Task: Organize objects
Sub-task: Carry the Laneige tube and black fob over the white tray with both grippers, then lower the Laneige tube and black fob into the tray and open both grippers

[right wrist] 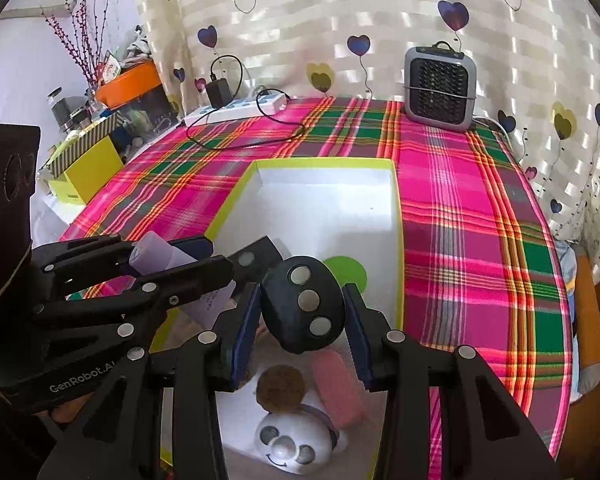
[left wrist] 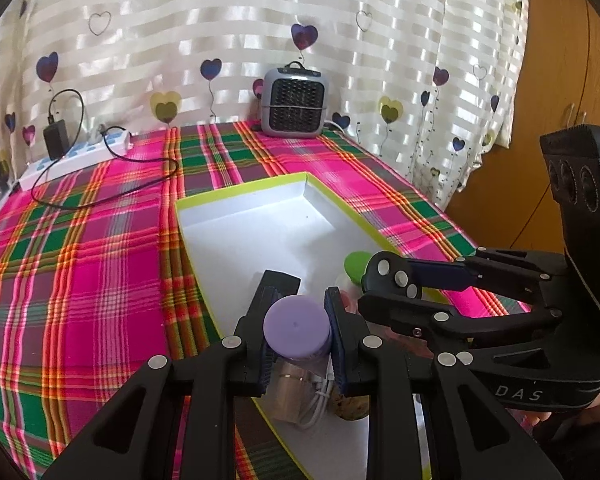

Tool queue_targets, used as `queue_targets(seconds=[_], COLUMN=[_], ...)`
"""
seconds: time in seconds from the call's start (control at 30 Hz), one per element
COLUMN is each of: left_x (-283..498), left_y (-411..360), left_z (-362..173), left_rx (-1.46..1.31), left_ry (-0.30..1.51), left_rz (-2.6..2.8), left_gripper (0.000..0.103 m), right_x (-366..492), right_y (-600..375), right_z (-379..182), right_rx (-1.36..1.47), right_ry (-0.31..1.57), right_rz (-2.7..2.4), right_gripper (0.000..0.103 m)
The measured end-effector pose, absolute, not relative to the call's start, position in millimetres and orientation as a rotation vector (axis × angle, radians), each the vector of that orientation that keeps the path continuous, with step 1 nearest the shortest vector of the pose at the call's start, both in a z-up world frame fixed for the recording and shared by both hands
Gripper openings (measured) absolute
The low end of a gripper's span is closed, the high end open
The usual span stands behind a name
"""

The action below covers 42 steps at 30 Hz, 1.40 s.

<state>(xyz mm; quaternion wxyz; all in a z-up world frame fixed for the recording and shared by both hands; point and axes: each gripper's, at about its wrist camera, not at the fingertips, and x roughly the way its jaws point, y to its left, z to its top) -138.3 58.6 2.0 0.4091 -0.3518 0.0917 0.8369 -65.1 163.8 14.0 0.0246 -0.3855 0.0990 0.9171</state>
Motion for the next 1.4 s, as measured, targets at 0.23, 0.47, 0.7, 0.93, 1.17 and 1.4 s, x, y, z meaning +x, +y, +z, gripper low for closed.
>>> queue_targets(seconds=[0.23,0.47,0.7,0.93,1.17,1.4], left_x=[-140.9,-142.1,-143.1,-143.0,-143.4,-145.1], left_y=[62.2,65.7,69.0,71.2,73.4,76.6], left_z=[-4.9,-10.1,-13.1,-10.4,-11.0,-13.1], left_rx=[-0.908,-0.919,-0.910,-0.895,-0.896,-0.907], left_ry=[0.244,0.257,0.261,0.257,0.258,0.245], left_rz=[2.101,2.092,2.090,2.074,2.072,2.062], left_gripper=[0.022,0.022,0.022,0.022,0.022,0.022], right_x=[-66.3,-67.3,-67.1,-65.5,-65.4,-64.8], right_y=[164.3,164.1,164.8,169.6,169.4,167.5], right_z=[6.7,3.0,2.8,2.3,2.7,1.9], right_rx=[-1.224,-1.238,-1.236,-1.235,-1.236,-1.251], right_ry=[0.297,0.283,0.268,0.268,0.255,0.235], right_rz=[2.827,2.822,2.817,2.805,2.794,2.792], right_gripper=[0.042,0.042,0.042,0.042,0.042,0.043])
